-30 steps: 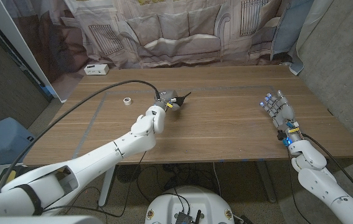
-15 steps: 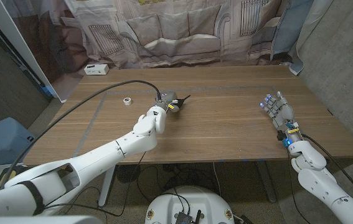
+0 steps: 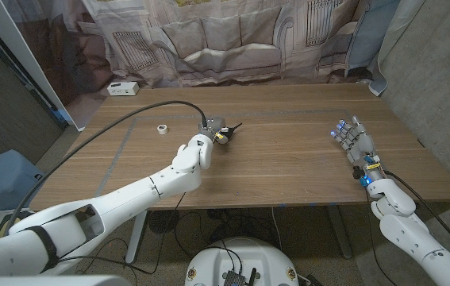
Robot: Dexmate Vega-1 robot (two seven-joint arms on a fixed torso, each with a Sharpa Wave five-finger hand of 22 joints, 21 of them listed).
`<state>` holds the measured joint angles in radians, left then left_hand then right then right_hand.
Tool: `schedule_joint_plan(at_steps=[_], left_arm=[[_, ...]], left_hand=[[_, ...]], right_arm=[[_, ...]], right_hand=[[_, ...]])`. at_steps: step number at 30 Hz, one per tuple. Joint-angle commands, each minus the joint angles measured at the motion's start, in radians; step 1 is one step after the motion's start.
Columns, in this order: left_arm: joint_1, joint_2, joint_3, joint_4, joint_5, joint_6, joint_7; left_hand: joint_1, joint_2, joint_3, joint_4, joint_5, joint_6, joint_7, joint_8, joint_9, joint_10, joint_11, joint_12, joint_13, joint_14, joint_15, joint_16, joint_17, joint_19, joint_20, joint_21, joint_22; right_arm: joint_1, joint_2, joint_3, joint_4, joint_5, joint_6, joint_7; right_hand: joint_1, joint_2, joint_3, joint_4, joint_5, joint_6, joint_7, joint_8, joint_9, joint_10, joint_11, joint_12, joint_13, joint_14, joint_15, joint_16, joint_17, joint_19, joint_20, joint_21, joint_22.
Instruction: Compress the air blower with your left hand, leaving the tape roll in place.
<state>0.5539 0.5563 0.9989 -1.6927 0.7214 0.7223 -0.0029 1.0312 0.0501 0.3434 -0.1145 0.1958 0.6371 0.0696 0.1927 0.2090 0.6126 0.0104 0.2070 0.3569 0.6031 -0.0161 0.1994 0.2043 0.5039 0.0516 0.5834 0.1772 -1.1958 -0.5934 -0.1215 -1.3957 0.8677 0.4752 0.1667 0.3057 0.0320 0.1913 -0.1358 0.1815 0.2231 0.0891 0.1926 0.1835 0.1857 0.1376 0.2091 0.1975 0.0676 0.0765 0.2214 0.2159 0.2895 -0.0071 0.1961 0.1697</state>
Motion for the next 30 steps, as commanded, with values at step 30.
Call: schedule_joint_plan(at_steps=[30], left_arm=[[-0.04, -0.003, 0.047, -0.01, 0.108, 0.054, -0.121]], left_hand=[[-0.085, -0.012, -0.063, 0.001, -0.004, -0.123, -0.003, -0.011, -0.002, -0.159, 0.022, -0.019, -0.013, -0.188, 0.042, -0.019, -0.011, -0.135, 0.036, -0.095, -0.002]], right_arm=[[0.004, -0.001, 0.003, 0.009, 0.007, 0.002, 0.014]], right_hand=[[0.002, 0.014, -0.001, 0.0, -0.003, 0.009, 0.002, 0.002, 0.003, 0.001, 0.001, -0.003, 0.004, 0.001, 0.001, -0.007, 0.006, -0.006, 0.008, -0.002, 0.003]])
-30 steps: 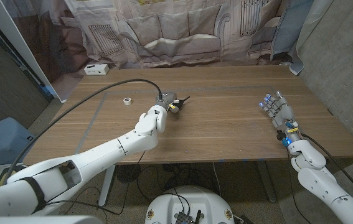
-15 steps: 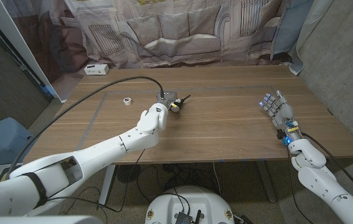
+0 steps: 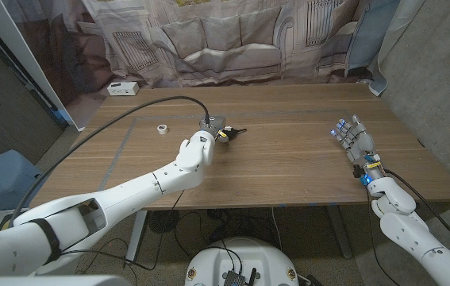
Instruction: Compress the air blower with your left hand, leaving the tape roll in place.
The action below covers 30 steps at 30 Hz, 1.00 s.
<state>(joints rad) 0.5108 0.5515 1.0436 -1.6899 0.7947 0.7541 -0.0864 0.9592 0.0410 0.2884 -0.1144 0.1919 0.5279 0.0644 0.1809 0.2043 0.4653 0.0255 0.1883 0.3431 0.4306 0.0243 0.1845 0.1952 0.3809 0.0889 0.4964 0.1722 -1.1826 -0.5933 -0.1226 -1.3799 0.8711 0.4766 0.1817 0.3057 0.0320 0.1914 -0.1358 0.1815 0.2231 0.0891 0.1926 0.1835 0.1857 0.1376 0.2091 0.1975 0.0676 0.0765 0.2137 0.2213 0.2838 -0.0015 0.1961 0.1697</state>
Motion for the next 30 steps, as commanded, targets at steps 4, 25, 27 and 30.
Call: schedule_joint_plan(at_steps=[4, 25, 27, 30], left_arm=[[0.009, 0.005, -0.005, -0.026, 0.039, 0.028, -0.036], [0.112, 0.032, -0.132, -0.113, -0.046, -0.022, 0.145], [0.125, 0.033, -0.148, -0.125, -0.058, -0.023, 0.163], [0.136, 0.033, -0.159, -0.135, -0.068, -0.02, 0.179]], left_hand=[[-0.028, -0.001, -0.017, 0.005, 0.0, -0.035, 0.005, -0.001, 0.002, -0.036, 0.011, 0.0, -0.002, -0.038, 0.011, -0.004, -0.003, -0.027, 0.007, -0.021, 0.003], [-0.223, 0.06, -0.063, 0.109, -0.009, -0.044, 0.017, 0.015, 0.001, -0.052, 0.04, 0.021, -0.016, -0.059, 0.033, 0.012, 0.001, -0.054, 0.047, -0.069, 0.006], [-0.229, 0.059, -0.064, 0.111, -0.009, -0.039, 0.011, 0.017, 0.0, -0.048, 0.035, 0.023, -0.018, -0.057, 0.029, 0.013, 0.0, -0.053, 0.042, -0.071, 0.006], [-0.243, 0.059, -0.068, 0.115, -0.01, -0.037, 0.007, 0.017, -0.001, -0.047, 0.032, 0.024, -0.02, -0.056, 0.028, 0.013, -0.001, -0.059, 0.045, -0.078, 0.006]], right_arm=[[-0.013, -0.003, 0.004, -0.01, 0.003, -0.001, -0.003], [-0.015, 0.0, -0.001, -0.019, -0.002, 0.0, -0.007], [-0.015, -0.001, -0.002, -0.022, -0.006, 0.001, -0.009], [-0.014, 0.0, -0.003, -0.023, -0.007, 0.003, -0.01]], right_hand=[[0.002, 0.014, -0.002, 0.0, -0.003, 0.008, 0.002, 0.002, 0.003, 0.001, 0.002, -0.003, 0.004, 0.001, 0.0, 0.001, 0.001, -0.001, 0.002, -0.002, 0.003], [0.003, 0.015, -0.002, 0.0, -0.003, 0.054, -0.022, 0.019, 0.005, 0.001, -0.001, -0.003, 0.005, 0.0, 0.002, 0.0, 0.001, -0.004, 0.004, -0.003, 0.003], [0.003, 0.016, -0.002, 0.0, -0.003, 0.06, -0.022, 0.021, 0.005, 0.001, -0.001, -0.003, 0.005, -0.001, 0.002, 0.0, 0.001, -0.004, 0.004, -0.003, 0.003], [0.003, 0.016, -0.002, 0.0, -0.003, 0.061, -0.023, 0.021, 0.006, 0.0, -0.002, -0.003, 0.005, 0.0, 0.003, 0.0, 0.001, -0.005, 0.005, -0.003, 0.003]])
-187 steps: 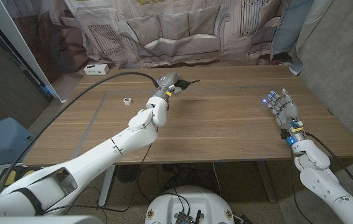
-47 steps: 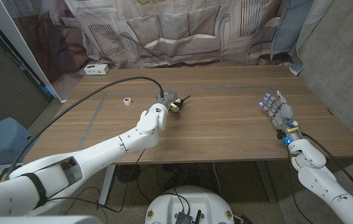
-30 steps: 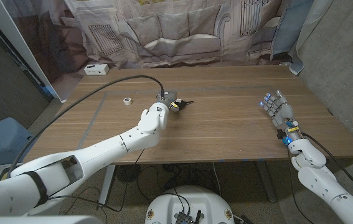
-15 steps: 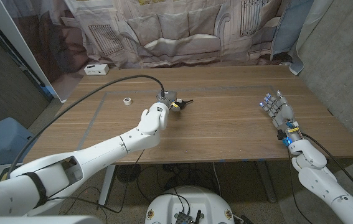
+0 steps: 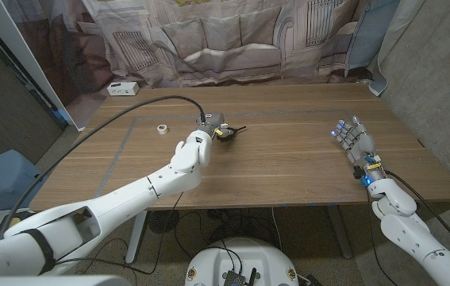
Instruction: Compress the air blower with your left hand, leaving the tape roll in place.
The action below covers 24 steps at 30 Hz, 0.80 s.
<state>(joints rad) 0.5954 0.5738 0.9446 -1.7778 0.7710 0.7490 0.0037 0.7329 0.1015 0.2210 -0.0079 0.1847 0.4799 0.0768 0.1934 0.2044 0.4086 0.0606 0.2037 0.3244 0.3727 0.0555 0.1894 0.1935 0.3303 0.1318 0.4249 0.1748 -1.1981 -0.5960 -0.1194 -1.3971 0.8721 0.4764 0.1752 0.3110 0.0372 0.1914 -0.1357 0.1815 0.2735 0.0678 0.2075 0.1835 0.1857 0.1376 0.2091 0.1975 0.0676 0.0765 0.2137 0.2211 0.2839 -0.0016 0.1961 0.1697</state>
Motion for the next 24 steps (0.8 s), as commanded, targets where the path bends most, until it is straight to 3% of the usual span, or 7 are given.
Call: schedule_joint_plan(at_steps=[1, 18, 24], left_arm=[[0.059, 0.012, -0.067, -0.054, -0.047, -0.015, 0.102], [0.146, 0.036, -0.187, -0.108, -0.184, -0.113, 0.247], [0.203, 0.021, -0.29, -0.108, -0.38, -0.216, 0.26]], left_hand=[[-0.02, -0.002, -0.002, 0.01, -0.002, 0.009, -0.007, 0.004, -0.001, 0.013, -0.006, 0.011, -0.002, 0.001, -0.003, 0.008, 0.0, -0.009, 0.006, -0.007, 0.003], [-0.062, -0.008, -0.013, 0.018, -0.002, -0.046, 0.002, -0.012, -0.006, -0.012, 0.011, 0.004, -0.015, -0.027, 0.004, -0.001, -0.005, -0.039, -0.007, -0.037, 0.004], [-0.083, -0.006, -0.016, 0.02, -0.002, -0.112, 0.009, -0.022, -0.01, -0.043, 0.022, -0.005, -0.025, -0.064, 0.014, -0.008, -0.006, -0.072, -0.011, -0.063, 0.005]], right_arm=[[0.003, 0.002, -0.007, -0.008, -0.01, 0.002, -0.004], [0.015, 0.009, -0.025, -0.02, -0.036, 0.013, -0.021], [0.02, 0.016, -0.036, -0.028, -0.052, 0.021, -0.035]], right_hand=[[-0.002, 0.01, -0.002, 0.0, -0.003, 0.011, -0.003, 0.006, 0.006, 0.0, -0.002, -0.003, 0.005, 0.0, 0.002, 0.0, 0.001, -0.005, 0.005, -0.003, 0.003], [-0.003, 0.01, -0.004, 0.0, -0.003, 0.023, -0.006, 0.008, 0.007, 0.001, -0.001, -0.002, 0.005, -0.001, 0.002, 0.0, 0.002, -0.005, 0.005, -0.002, 0.003], [-0.004, 0.01, -0.004, 0.001, -0.003, 0.051, -0.003, 0.017, 0.009, 0.003, 0.001, -0.001, 0.005, -0.001, 0.003, -0.001, 0.001, -0.006, 0.005, -0.002, 0.003]])
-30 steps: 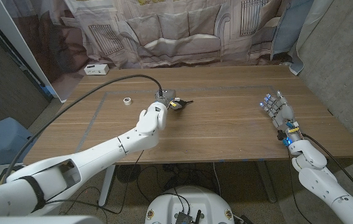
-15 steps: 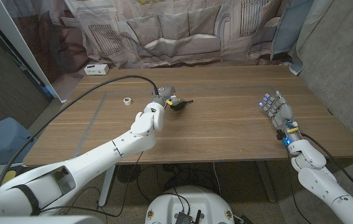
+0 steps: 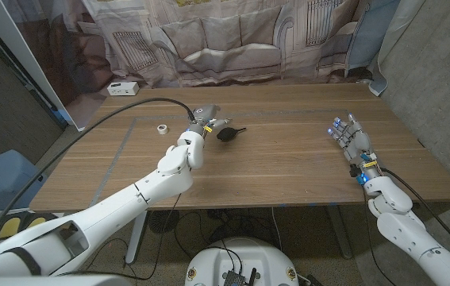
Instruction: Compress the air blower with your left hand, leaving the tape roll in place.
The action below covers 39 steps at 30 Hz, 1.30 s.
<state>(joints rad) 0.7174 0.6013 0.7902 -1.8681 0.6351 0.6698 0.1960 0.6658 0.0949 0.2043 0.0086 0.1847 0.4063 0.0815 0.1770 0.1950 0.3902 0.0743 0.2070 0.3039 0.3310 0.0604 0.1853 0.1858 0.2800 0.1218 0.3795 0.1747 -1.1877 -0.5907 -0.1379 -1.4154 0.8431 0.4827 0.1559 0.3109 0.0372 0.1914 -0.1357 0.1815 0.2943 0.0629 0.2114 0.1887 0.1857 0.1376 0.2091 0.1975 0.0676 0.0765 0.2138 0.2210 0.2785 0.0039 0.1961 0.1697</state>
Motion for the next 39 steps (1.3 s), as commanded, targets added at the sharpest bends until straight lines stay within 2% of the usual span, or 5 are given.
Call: schedule_joint_plan(at_steps=[1, 8, 12, 22, 39], left_arm=[[0.089, -0.007, -0.148, -0.013, -0.27, -0.16, 0.076], [0.124, 0.02, -0.182, -0.027, -0.325, -0.23, 0.139], [0.138, 0.04, -0.204, -0.037, -0.347, -0.268, 0.163], [0.199, 0.052, -0.325, 0.018, -0.607, -0.511, 0.125], [0.286, 0.067, -0.379, -0.019, -0.669, -0.639, 0.199]], left_hand=[[-0.019, 0.001, 0.0, 0.004, -0.002, -0.051, 0.007, -0.007, -0.001, -0.03, 0.011, -0.009, -0.006, -0.025, 0.013, -0.004, 0.001, -0.029, -0.002, -0.022, 0.005], [-0.031, 0.004, 0.0, 0.005, -0.002, -0.073, 0.011, -0.004, -0.003, -0.052, 0.014, -0.013, -0.012, -0.048, 0.02, -0.006, 0.001, -0.042, -0.007, -0.034, 0.005], [-0.034, 0.005, 0.0, 0.005, -0.002, -0.075, 0.011, -0.002, -0.004, -0.055, 0.016, -0.013, -0.014, -0.052, 0.019, -0.006, 0.001, -0.048, -0.008, -0.039, 0.005], [-0.043, 0.006, -0.001, 0.006, -0.002, -0.072, 0.014, 0.004, -0.005, -0.056, 0.02, -0.01, -0.019, -0.056, 0.022, -0.004, 0.0, -0.057, -0.01, -0.047, 0.005], [-0.063, 0.001, -0.009, 0.012, -0.005, -0.068, 0.013, 0.008, -0.007, -0.057, 0.021, -0.007, -0.025, -0.057, 0.021, 0.0, 0.001, -0.058, -0.009, -0.055, 0.005]], right_arm=[[0.011, 0.013, -0.02, -0.012, -0.024, 0.016, -0.016], [0.006, 0.022, -0.029, -0.029, -0.05, 0.036, -0.043], [0.023, 0.075, -0.033, 0.017, -0.085, 0.137, -0.051], [0.026, 0.037, -0.052, -0.003, -0.086, 0.128, -0.003], [0.085, -0.011, -0.076, 0.005, -0.052, 0.06, 0.086]], right_hand=[[-0.004, 0.01, -0.005, 0.001, -0.003, 0.04, 0.001, 0.016, 0.004, 0.003, 0.001, -0.001, 0.005, -0.001, 0.002, -0.001, 0.001, -0.001, 0.0, -0.002, 0.003], [-0.005, 0.011, -0.005, 0.002, -0.003, 0.052, -0.003, 0.019, 0.007, 0.004, 0.002, -0.001, 0.005, 0.0, 0.002, -0.001, 0.001, -0.001, 0.0, -0.002, 0.003], [-0.003, 0.011, -0.005, 0.0, -0.003, 0.059, 0.01, 0.017, 0.008, 0.035, -0.001, 0.01, 0.005, 0.017, -0.014, 0.005, 0.0, 0.017, -0.008, 0.004, 0.003], [0.0, 0.009, -0.006, -0.001, -0.003, 0.034, 0.015, 0.001, 0.007, 0.045, -0.001, 0.011, 0.004, 0.032, -0.018, 0.008, -0.001, 0.035, -0.012, 0.008, 0.003], [-0.002, 0.004, -0.01, -0.001, -0.002, -0.046, 0.02, -0.03, 0.003, 0.046, -0.002, 0.007, 0.004, 0.034, -0.013, 0.006, -0.002, 0.041, -0.012, 0.006, 0.003]])
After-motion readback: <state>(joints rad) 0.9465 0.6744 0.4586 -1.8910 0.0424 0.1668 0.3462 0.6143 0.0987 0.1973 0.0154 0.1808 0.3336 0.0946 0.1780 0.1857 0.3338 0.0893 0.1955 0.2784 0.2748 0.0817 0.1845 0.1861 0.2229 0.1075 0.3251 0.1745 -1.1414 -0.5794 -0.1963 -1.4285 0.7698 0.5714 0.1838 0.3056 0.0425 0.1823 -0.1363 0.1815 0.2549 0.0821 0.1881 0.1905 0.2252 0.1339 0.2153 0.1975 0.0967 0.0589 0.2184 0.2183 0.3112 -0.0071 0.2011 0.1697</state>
